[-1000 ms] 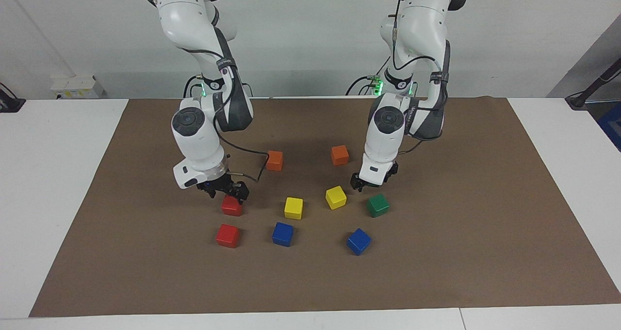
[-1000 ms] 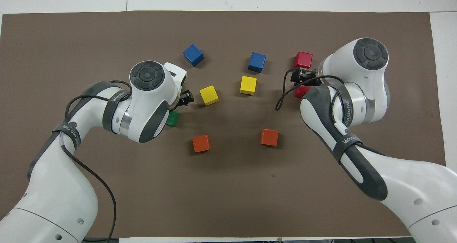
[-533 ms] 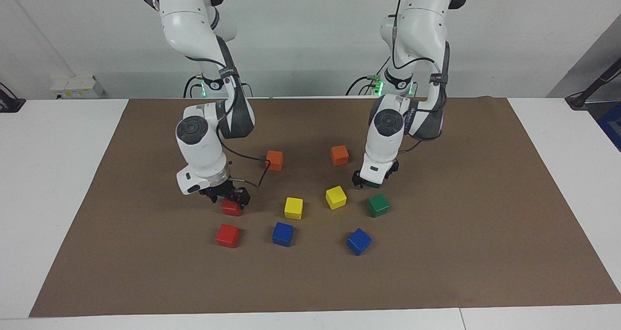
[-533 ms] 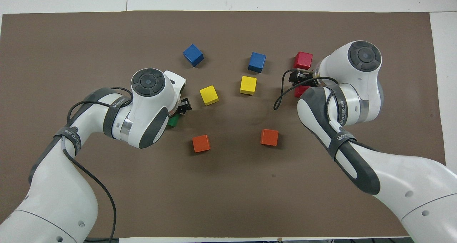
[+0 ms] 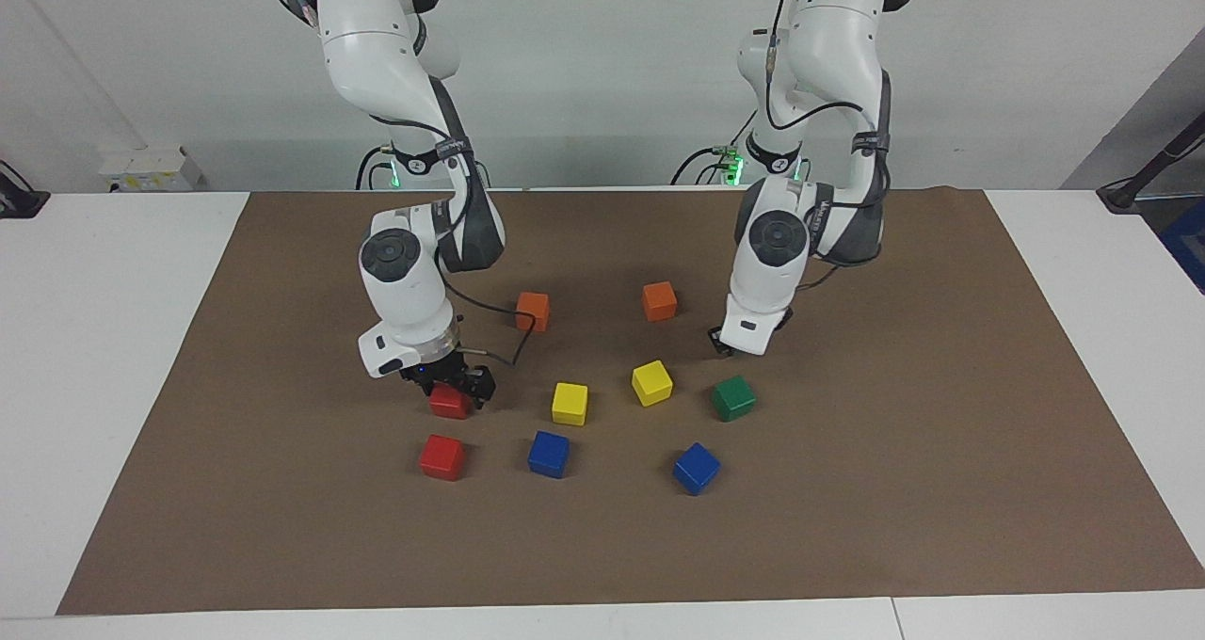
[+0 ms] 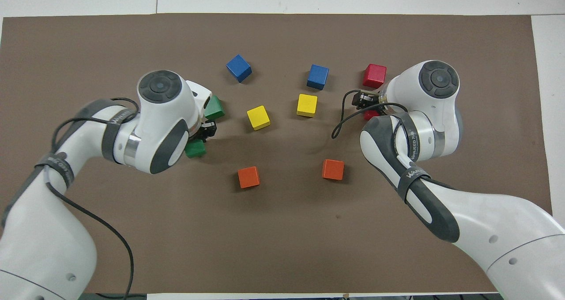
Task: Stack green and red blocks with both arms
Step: 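Carry the green cube outward with the left gripper while the right gripper carries the red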
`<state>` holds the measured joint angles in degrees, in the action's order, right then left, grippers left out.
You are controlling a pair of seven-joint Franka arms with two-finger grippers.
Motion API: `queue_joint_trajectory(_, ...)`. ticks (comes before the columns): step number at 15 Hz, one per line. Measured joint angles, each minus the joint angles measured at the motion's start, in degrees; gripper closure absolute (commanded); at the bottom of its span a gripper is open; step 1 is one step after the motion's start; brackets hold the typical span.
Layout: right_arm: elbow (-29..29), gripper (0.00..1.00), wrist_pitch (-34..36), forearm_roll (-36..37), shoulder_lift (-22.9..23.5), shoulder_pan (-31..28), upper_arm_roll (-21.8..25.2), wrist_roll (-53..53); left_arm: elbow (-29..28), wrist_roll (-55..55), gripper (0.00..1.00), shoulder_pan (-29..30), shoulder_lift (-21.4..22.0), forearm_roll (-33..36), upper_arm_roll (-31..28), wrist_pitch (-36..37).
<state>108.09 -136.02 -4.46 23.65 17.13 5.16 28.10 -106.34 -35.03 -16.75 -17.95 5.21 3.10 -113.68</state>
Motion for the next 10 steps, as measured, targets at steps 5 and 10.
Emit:
queue_joint_trajectory(5, 0.3, 1.0, -0.1, 0.0, 0.0, 0.0, 0.0, 0.0, 2.6, 24.7, 1.0, 16.1, 4.1, 0.1, -0.4, 3.8)
queue_joint_trajectory(10, 0.2, 1.0, 4.5, 0.0, -2.0, -1.9, 0.5, -7.8, 1.6, 36.3, 1.0, 21.6, 1.0, 0.1, -0.2, -3.5)
